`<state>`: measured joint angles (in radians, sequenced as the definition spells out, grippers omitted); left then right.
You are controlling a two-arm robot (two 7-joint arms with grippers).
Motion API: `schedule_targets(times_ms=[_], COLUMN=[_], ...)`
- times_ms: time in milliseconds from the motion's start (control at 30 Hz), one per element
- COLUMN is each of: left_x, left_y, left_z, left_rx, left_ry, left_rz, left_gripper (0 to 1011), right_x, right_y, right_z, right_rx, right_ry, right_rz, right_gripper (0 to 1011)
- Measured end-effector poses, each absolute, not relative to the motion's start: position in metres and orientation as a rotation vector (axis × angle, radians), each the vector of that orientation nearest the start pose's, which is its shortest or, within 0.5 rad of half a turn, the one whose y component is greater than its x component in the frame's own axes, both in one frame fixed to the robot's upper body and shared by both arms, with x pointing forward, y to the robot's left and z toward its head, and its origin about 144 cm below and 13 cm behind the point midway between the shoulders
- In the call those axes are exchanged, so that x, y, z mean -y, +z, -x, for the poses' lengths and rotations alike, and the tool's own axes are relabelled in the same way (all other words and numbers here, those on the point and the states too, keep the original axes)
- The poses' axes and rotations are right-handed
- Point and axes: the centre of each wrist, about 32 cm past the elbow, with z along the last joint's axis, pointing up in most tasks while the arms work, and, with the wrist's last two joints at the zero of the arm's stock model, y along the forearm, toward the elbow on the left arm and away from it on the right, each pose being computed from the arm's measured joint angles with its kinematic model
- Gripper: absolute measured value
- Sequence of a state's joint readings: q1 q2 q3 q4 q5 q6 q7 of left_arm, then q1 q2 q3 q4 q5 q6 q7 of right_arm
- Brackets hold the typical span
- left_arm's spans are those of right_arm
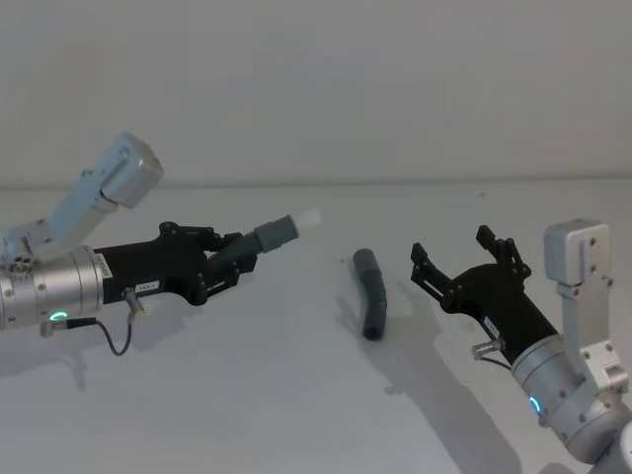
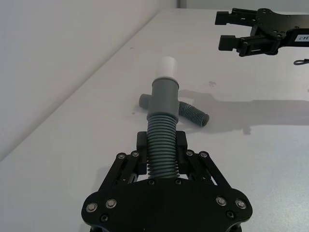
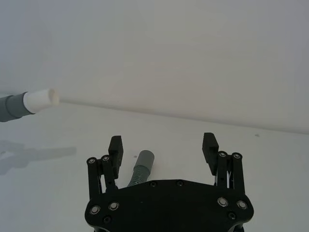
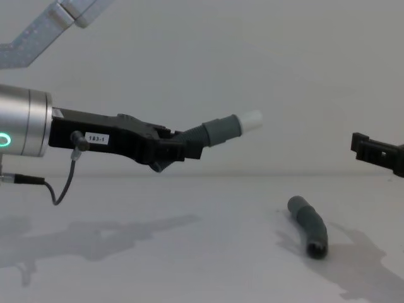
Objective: Use both hands to pick up one end of the pipe from the table, align the ends, and insert them.
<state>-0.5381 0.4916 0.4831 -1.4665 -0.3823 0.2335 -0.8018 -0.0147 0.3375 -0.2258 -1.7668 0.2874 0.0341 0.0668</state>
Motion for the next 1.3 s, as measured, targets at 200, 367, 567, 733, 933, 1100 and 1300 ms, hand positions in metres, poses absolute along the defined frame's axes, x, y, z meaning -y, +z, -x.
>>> schedule_targets(times_ms=[200, 367, 567, 733, 933, 1100, 1300], left_x=[-0.2517, -0.2519, -0.252, -0.252, -0.2522, -0.253, -0.2547], left_y=[1.2733, 1.273, 1.2726, 1.2724, 1.2723, 1.272, 1.2718], left_z=[-0.5664, -0.5666, -0.5668, -0.5669, -0.5673, -0.5693, -0.5742], left_rx=[0.106, 0.107, 0.107, 0.107, 0.109, 0.117, 0.141], left_ry=[0.441, 0.437, 0.433, 0.431, 0.428, 0.411, 0.373], left_rz=[-0.251, -0.251, -0.252, -0.251, -0.252, -0.252, -0.249], left_gripper=[306, 306, 306, 306, 306, 306, 306], right_x=[0.2371, 0.2371, 0.2371, 0.2371, 0.2371, 0.2371, 0.2371], right_y=[1.1887, 1.1887, 1.1887, 1.1887, 1.1887, 1.1887, 1.1887], right_z=[-0.4433, -0.4433, -0.4433, -0.4433, -0.4433, -0.4433, -0.4433], right_rx=[0.075, 0.075, 0.075, 0.075, 0.075, 0.075, 0.075], right_ry=[-1.229, -1.229, -1.229, -1.229, -1.23, -1.229, -1.229], right_rz=[-0.026, -0.026, -0.026, -0.026, -0.026, -0.026, -0.026], right_gripper=[1000, 1000, 1000, 1000, 1000, 1000, 1000])
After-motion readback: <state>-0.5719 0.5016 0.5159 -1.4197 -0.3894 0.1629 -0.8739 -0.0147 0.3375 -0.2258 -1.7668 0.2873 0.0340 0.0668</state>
